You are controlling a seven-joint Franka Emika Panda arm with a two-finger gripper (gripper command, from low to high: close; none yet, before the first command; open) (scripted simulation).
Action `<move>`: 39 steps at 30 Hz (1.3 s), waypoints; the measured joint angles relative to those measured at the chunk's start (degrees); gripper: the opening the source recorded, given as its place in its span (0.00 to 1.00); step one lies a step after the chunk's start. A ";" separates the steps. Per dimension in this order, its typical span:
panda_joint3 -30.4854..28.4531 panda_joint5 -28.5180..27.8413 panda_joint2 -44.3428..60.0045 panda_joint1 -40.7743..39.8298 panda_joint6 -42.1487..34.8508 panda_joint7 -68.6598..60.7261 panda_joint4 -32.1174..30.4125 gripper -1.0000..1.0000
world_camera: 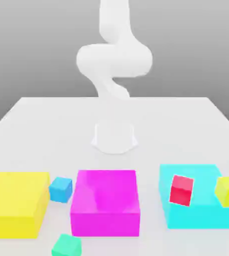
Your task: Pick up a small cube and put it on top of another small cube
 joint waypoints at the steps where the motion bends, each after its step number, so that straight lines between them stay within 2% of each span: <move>1: -1.71 0.17 0.43 1.18 0.30 -3.04 -0.04 0.50; 15: -23.10 3.35 9.33 16.84 4.20 -43.17 -0.53 0.50; 28: -44.07 8.17 22.05 34.97 8.07 -81.42 -1.07 0.50; 35: -56.77 15.32 31.95 46.96 9.62 -105.17 -1.20 0.50; 39: -61.25 25.45 41.43 51.39 8.85 -122.89 -0.79 0.50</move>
